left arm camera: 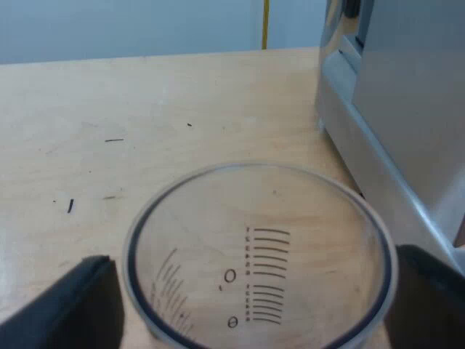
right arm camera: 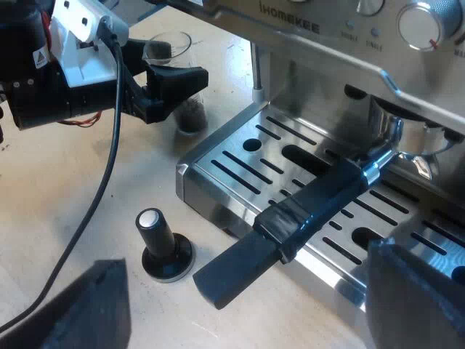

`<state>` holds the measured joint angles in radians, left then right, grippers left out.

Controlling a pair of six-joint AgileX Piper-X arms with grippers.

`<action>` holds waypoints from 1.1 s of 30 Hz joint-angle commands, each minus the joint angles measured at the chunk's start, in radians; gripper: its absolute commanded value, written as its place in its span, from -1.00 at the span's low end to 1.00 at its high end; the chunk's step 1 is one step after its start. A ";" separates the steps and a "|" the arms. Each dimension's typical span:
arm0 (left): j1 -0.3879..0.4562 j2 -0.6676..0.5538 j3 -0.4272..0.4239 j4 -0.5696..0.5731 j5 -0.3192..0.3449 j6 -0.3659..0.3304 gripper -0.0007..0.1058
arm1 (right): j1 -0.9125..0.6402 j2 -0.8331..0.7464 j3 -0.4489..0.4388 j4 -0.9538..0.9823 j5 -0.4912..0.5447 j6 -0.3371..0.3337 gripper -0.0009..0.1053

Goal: Pour the beans into the coffee machine

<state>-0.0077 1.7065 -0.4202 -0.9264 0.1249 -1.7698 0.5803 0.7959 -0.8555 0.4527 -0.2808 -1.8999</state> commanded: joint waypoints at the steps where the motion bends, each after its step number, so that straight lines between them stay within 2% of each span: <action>1: 0.000 -0.003 -0.006 0.005 -0.001 -0.007 0.03 | 0.002 -0.003 -0.007 -0.015 -0.007 -0.006 0.31; 5: 0.000 -0.003 -0.006 0.007 0.019 -0.007 -0.37 | 0.002 -0.003 -0.007 -0.015 -0.007 -0.006 0.31; 8: 0.000 -0.009 -0.006 0.009 0.076 -0.007 -0.49 | 0.002 -0.003 -0.007 -0.015 -0.007 -0.006 0.31; 11: 0.000 -0.041 -0.006 0.009 0.096 -0.007 -0.49 | 0.002 -0.003 -0.007 -0.015 -0.007 -0.006 0.31; 15: 0.000 -0.123 -0.006 0.062 0.082 0.001 -0.49 | 0.002 -0.003 -0.007 -0.015 -0.007 -0.004 0.31; 22: 0.000 -0.324 -0.006 0.281 0.070 0.001 -0.49 | 0.002 -0.003 -0.007 -0.020 -0.007 -0.004 0.31; 26: 0.000 -0.449 -0.006 0.407 0.051 0.001 -0.49 | 0.002 -0.003 -0.007 -0.078 -0.010 0.045 0.31; 33: 0.000 -0.634 -0.006 0.579 0.042 0.001 -0.49 | 0.002 -0.003 -0.007 -0.160 -0.015 0.074 0.31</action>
<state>-0.0077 1.0878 -0.4202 -0.3518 0.1763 -1.7665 0.5803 0.7959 -0.8555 0.3196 -0.2808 -1.8201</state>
